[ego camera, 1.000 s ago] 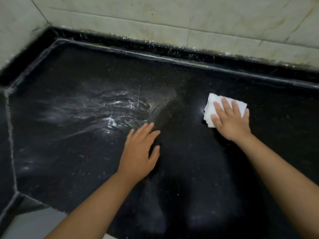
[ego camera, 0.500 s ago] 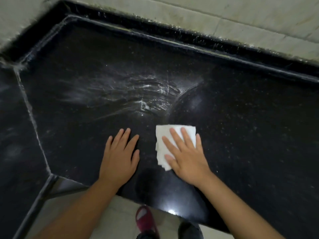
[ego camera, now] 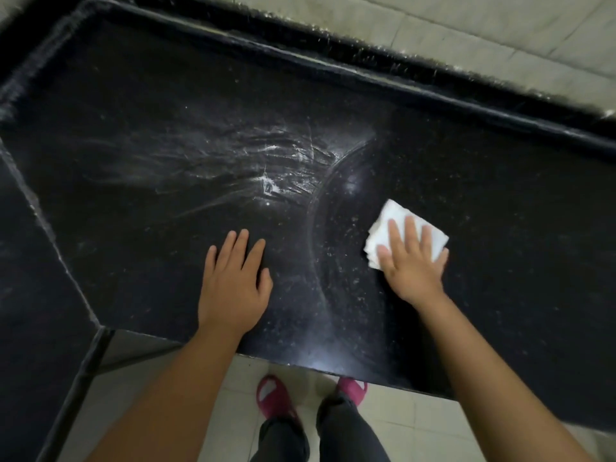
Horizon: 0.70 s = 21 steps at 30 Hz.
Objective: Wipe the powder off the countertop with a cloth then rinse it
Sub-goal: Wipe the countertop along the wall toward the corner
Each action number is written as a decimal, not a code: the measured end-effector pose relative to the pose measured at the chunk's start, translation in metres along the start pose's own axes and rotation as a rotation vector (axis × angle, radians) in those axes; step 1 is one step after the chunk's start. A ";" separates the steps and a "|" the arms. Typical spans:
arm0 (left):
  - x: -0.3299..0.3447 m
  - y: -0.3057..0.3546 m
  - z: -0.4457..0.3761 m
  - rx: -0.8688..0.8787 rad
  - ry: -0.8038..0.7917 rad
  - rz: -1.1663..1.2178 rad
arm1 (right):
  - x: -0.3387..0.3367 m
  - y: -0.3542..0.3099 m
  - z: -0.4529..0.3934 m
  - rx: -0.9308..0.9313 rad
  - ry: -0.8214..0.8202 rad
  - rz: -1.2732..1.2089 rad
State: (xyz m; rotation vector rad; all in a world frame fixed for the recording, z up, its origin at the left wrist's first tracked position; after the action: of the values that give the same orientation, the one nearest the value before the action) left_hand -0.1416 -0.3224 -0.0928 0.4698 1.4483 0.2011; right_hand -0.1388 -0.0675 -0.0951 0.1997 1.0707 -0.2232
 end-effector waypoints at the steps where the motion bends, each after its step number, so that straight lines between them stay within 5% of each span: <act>1: 0.000 -0.001 0.000 -0.012 0.003 0.010 | -0.003 -0.025 -0.002 -0.050 -0.002 0.000; 5: 0.001 -0.003 0.000 -0.046 -0.001 0.025 | 0.022 -0.097 0.039 -0.314 0.122 0.096; 9: 0.002 -0.002 0.000 -0.068 -0.049 0.005 | 0.068 -0.064 0.102 -0.393 0.142 0.082; 17: 0.002 0.000 0.002 -0.055 -0.048 0.000 | 0.035 0.064 0.062 0.191 0.023 -0.049; 21: 0.003 -0.002 0.001 -0.053 -0.031 -0.004 | -0.001 0.003 -0.005 0.081 0.017 -0.081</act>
State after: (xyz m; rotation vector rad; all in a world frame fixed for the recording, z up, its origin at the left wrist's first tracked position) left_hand -0.1405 -0.3230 -0.0957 0.4250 1.4103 0.2277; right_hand -0.1431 -0.0631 -0.0964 0.2317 1.0881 -0.3386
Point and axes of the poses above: each hand's wrist, its own z-axis away from the middle knuckle, its own x-axis out of the palm, y = z × x, the point moved 8 cm from there along -z, towards the middle knuckle, and after that the axes turned 8 degrees about z, right-handed, at the moved point
